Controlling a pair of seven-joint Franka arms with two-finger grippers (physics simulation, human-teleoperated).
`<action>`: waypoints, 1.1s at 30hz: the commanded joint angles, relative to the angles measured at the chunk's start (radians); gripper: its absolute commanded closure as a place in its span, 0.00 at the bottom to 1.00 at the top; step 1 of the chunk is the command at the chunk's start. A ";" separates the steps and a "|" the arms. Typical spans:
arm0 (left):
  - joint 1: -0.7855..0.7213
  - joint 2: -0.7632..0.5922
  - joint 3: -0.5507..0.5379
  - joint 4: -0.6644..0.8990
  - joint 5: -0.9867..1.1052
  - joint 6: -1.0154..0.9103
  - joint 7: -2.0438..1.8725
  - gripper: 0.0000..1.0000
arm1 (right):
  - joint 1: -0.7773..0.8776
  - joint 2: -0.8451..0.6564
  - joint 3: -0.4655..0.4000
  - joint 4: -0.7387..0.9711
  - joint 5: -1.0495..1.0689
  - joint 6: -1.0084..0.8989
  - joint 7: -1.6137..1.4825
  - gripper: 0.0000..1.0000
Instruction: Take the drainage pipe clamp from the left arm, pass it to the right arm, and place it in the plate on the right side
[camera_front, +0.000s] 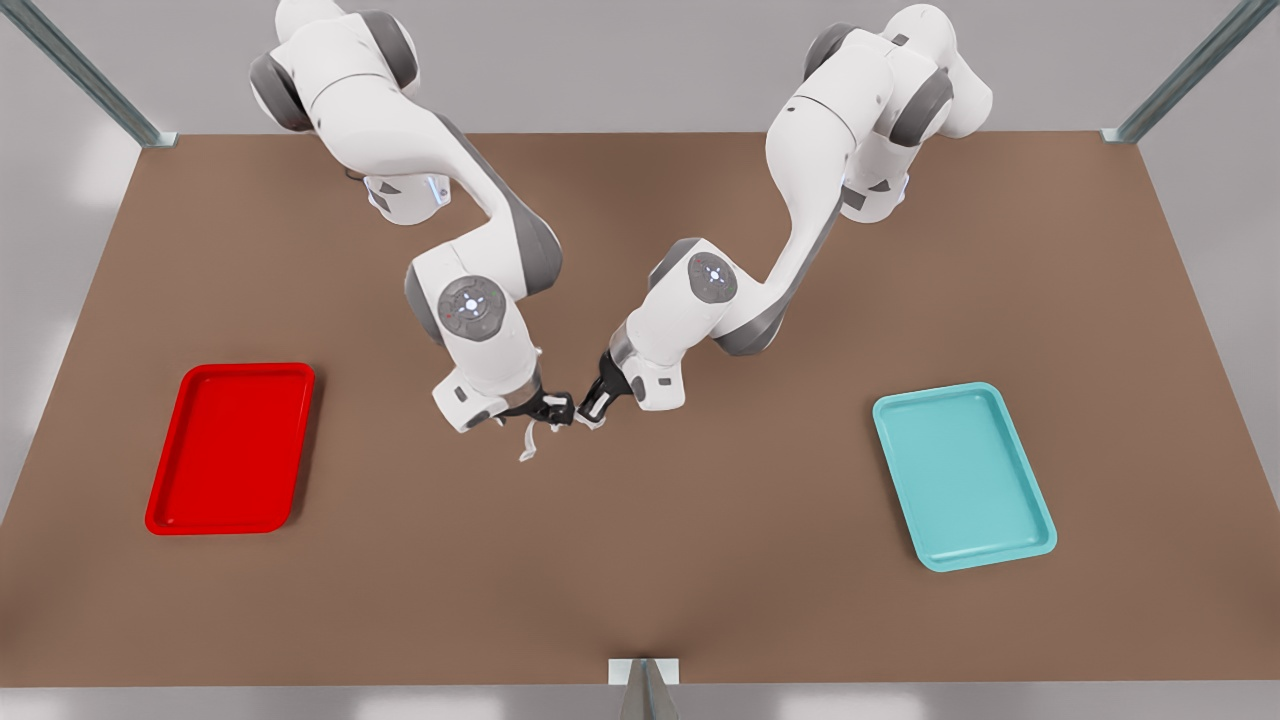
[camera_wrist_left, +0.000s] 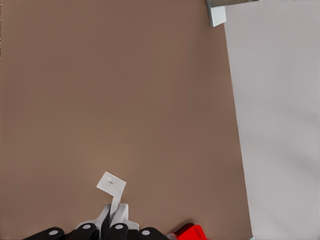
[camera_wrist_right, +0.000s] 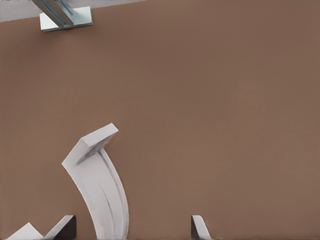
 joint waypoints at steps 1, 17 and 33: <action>0.000 -0.001 0.000 0.001 0.000 0.004 -0.182 0.79 | -0.003 -0.001 0.000 -0.004 -0.016 0.036 0.201 0.52; -0.022 -0.033 0.002 -0.001 0.014 -0.045 -0.163 0.00 | -0.009 -0.010 0.000 -0.041 -0.017 0.050 0.208 0.79; 0.695 -0.471 -0.029 -0.087 0.376 -0.959 1.553 0.00 | -0.705 -0.114 0.008 -0.316 -0.005 -0.116 -0.985 0.79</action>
